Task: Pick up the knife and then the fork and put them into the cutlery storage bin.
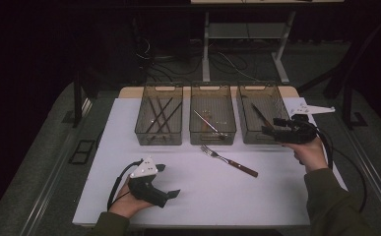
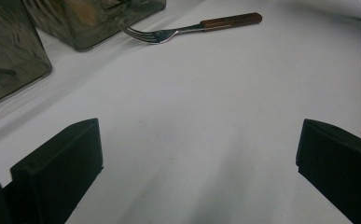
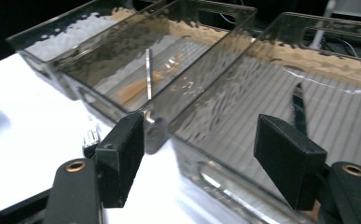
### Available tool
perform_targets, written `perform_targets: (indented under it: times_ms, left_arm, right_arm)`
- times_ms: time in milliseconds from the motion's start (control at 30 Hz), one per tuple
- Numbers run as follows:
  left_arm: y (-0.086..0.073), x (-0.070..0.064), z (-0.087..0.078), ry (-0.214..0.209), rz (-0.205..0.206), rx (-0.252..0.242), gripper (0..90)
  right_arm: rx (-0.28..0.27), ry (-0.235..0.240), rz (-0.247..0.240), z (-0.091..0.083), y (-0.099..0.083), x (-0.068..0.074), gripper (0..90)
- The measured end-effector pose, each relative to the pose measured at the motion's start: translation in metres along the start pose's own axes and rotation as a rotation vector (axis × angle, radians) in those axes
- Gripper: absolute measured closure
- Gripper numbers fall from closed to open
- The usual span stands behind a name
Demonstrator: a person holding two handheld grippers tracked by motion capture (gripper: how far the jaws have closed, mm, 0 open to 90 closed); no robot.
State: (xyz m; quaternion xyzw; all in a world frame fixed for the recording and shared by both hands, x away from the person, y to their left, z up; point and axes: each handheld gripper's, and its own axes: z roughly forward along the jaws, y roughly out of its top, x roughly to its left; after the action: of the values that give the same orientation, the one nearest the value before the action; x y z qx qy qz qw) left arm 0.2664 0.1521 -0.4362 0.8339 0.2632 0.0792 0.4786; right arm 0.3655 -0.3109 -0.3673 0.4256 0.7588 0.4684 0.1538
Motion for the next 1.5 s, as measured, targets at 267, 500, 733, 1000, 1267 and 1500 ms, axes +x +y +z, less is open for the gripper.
perform_targets:
  times_ms: [267,500,733,1000,1267,1500]
  left_arm:
    - [0.0,0.001,-0.001,0.0,0.001,-0.001,0.0]
    - [0.0,0.001,-0.002,0.002,0.001,-0.004,0.0]
    - [0.0,0.001,-0.001,-0.001,0.002,-0.003,0.0]
    - [0.0,0.001,-0.001,-0.003,0.002,-0.002,0.0]
    - [0.0,0.001,-0.001,-0.003,0.001,0.0,0.0]
    - [0.0,0.001,-0.001,-0.003,0.005,0.006,0.0]
  right_arm:
    - [-0.011,0.054,-0.025,-0.002,-0.017,0.016,32.8]
    - [0.001,0.099,-0.066,-0.001,-0.026,0.031,32.7]
    - [0.03,0.122,-0.084,0.011,-0.031,0.037,32.7]
    - [0.091,0.124,-0.118,0.025,-0.037,0.045,32.9]
    - [0.112,0.141,-0.138,0.034,-0.039,0.052,34.6]
    - [0.139,0.159,-0.151,0.041,-0.04,0.058,40.2]
